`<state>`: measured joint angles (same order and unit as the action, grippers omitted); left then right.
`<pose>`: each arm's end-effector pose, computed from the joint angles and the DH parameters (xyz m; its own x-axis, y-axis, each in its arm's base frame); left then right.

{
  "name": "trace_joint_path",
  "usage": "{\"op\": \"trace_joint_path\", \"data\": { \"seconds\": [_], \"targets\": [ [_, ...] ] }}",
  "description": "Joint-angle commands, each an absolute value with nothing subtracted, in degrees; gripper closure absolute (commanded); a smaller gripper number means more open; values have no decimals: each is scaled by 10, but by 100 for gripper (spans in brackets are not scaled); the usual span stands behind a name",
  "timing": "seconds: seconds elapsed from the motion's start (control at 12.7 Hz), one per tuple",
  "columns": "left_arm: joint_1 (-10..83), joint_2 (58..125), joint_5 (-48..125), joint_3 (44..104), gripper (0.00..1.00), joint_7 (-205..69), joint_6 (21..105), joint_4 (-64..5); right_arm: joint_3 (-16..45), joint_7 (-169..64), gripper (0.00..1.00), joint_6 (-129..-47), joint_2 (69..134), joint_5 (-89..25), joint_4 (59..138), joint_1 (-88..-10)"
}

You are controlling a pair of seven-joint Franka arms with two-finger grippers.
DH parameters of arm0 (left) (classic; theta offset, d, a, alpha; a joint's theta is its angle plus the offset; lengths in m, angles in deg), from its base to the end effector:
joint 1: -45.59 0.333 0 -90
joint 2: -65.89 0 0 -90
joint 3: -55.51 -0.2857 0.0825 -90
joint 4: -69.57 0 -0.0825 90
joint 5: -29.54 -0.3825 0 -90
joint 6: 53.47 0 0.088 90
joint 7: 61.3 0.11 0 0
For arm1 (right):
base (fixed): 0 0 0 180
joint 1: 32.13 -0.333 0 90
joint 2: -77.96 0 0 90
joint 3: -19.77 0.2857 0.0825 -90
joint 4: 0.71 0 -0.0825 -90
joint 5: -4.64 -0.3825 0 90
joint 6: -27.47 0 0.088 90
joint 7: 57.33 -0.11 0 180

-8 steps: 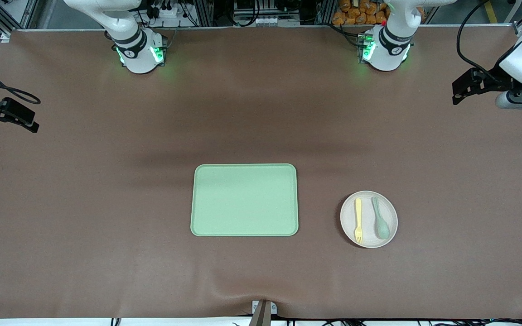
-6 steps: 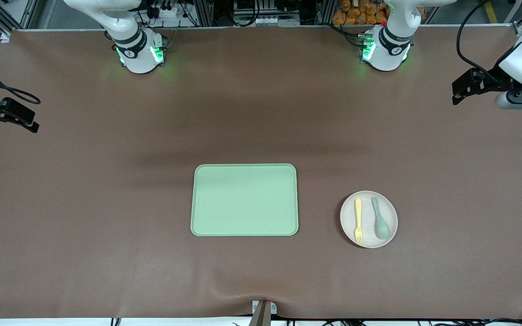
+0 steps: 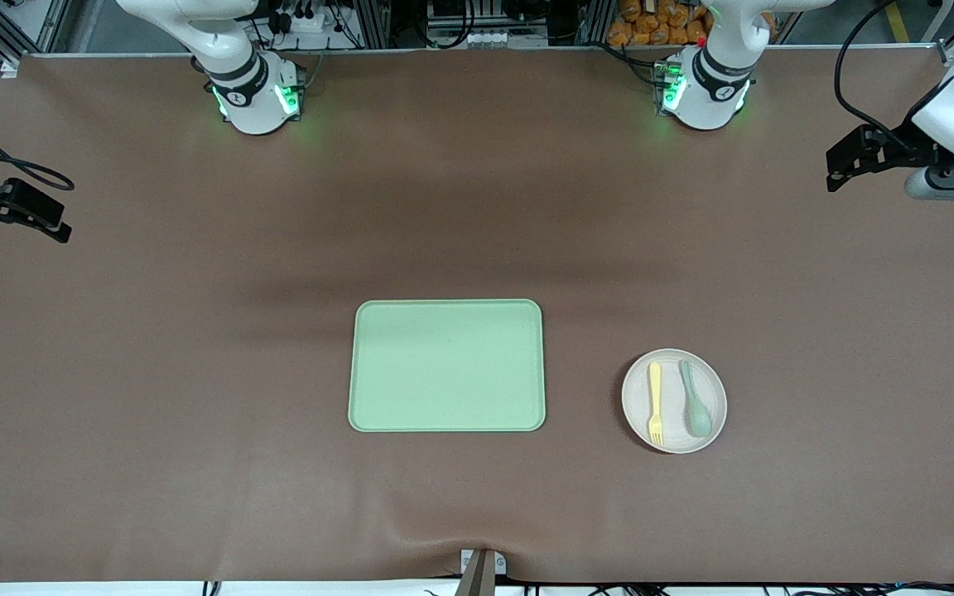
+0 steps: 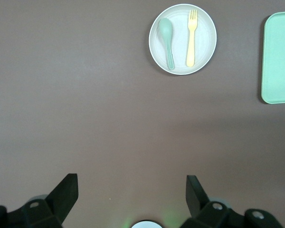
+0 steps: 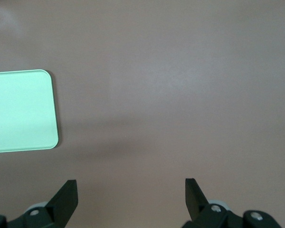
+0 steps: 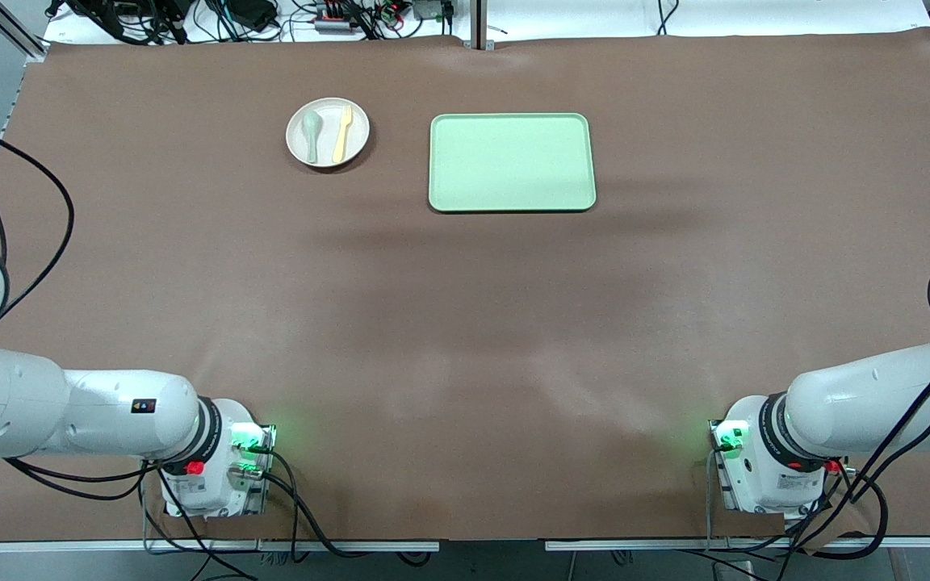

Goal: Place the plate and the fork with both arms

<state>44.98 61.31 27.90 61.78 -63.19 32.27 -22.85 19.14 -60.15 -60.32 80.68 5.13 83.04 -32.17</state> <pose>0.5190 -0.0615 0.6079 0.9958 -0.0841 -0.0358 -0.0855 -0.9956 -0.0385 0.5631 -0.0066 0.6124 0.9979 -0.0598 0.0235 -0.0600 -0.9982 0.0079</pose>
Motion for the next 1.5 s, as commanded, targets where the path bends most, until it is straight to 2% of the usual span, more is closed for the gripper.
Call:
{"op": "trace_joint_path", "data": {
  "seconds": [0.0, 1.1, 1.42],
  "targets": [
    [454, 606, 289, 618, 0, -630, 331, -236, 197, -597, 0, -601, 802, 47, 835, -313],
    [475, 633, 289, 618, 0, -641, 330, -230, 198, -598, 0, -602, 803, 47, 834, -312],
    [479, 690, 287, 618, 0, -642, 342, -230, 198, -598, 0, -602, 803, 47, 834, -312]
  ]
}}
